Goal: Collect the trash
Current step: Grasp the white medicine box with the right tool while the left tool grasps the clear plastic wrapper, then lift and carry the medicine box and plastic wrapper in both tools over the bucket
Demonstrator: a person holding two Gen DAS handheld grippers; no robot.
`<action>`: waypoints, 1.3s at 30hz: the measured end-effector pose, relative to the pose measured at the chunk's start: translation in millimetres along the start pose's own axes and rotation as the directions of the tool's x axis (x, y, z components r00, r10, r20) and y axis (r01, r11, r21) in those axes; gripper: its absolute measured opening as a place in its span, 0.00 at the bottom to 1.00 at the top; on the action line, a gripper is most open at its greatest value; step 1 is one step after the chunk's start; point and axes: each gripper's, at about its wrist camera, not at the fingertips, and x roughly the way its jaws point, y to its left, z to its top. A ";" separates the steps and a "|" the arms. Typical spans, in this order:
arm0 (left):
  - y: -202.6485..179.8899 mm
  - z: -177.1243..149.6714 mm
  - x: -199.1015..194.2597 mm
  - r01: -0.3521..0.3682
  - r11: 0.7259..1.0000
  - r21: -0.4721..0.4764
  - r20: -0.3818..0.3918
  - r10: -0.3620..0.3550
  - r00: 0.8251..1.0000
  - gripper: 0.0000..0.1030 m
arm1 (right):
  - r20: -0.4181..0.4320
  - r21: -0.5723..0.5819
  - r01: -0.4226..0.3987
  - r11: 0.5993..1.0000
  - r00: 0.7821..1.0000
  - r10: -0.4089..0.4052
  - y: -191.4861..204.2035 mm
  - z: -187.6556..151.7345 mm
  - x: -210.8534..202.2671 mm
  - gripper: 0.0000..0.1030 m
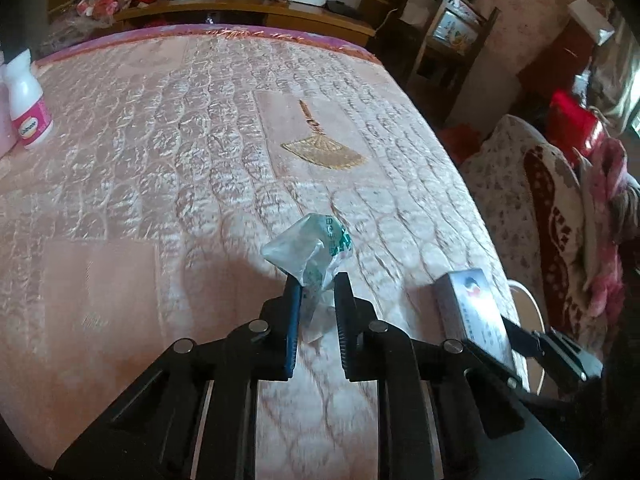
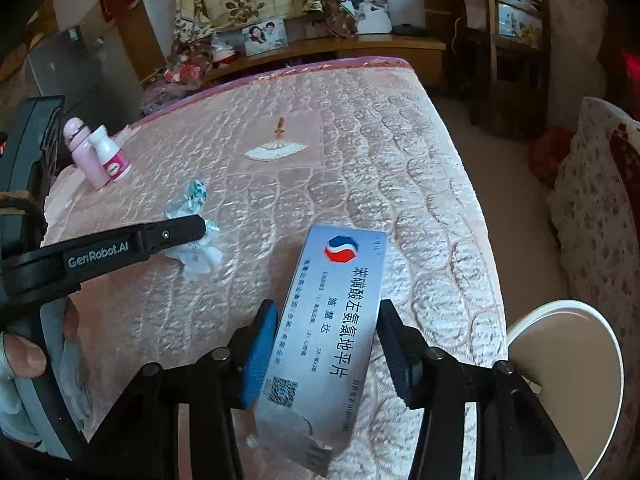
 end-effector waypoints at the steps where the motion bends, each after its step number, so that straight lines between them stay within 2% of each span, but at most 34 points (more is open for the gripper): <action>1: 0.4 -3.2 -6.0 0.005 1.000 0.004 0.003 -0.005 1.000 0.13 | 0.007 -0.001 -0.005 1.000 1.000 0.005 1.4 -1.5 -3.9 0.47; 8: -3.3 -34.2 -43.7 0.019 0.999 0.036 0.013 -0.020 1.000 0.12 | 0.033 0.029 -0.055 0.998 0.998 0.054 9.0 -22.4 -32.6 0.47; 19: -23.5 -70.0 -85.5 0.029 0.996 0.082 0.044 -0.033 0.999 0.12 | 0.066 0.045 -0.081 0.996 0.995 0.078 16.9 -52.3 -75.7 0.46; 28: -50.6 -82.5 -110.0 0.041 0.990 0.137 0.076 -0.052 0.996 0.12 | 0.108 0.043 -0.072 0.997 0.992 0.066 13.6 -64.2 -110.3 0.46; 39: -91.0 -86.0 -111.3 0.083 0.978 0.192 0.062 -0.097 0.993 0.12 | 0.146 0.088 -0.031 0.996 0.989 0.018 -16.4 -76.3 -139.4 0.47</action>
